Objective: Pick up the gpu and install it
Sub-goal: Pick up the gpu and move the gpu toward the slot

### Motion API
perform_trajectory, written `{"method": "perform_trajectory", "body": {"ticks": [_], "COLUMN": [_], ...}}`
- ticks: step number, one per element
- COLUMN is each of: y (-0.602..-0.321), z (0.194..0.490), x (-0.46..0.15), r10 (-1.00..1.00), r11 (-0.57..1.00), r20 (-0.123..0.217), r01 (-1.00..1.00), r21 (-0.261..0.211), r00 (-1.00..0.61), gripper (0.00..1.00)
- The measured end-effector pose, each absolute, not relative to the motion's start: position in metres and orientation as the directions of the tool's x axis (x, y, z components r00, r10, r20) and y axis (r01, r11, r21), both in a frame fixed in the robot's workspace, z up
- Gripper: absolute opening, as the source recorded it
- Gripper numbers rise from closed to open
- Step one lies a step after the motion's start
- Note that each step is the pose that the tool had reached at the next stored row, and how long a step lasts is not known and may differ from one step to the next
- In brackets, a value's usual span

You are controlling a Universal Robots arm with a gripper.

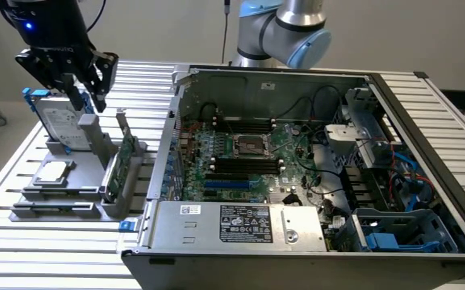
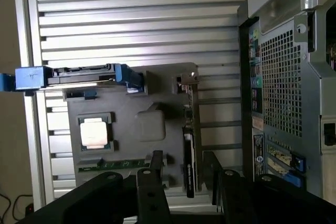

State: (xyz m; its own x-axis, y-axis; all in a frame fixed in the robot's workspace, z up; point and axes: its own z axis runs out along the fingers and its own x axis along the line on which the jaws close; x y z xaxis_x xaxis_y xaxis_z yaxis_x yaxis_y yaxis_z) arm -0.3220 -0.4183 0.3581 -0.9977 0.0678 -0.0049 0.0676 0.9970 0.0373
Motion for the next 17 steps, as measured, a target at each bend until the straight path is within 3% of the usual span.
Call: {"method": "perform_trajectory", "body": {"ticks": [17], "y": [-0.432], "z": [0.327], "x": [-0.313], "r10": [0.067], "r11": [0.997], "r20": [-0.005], "r01": [0.067], "r21": [0.037], "r00": [-0.998], "gripper": [0.44]}}
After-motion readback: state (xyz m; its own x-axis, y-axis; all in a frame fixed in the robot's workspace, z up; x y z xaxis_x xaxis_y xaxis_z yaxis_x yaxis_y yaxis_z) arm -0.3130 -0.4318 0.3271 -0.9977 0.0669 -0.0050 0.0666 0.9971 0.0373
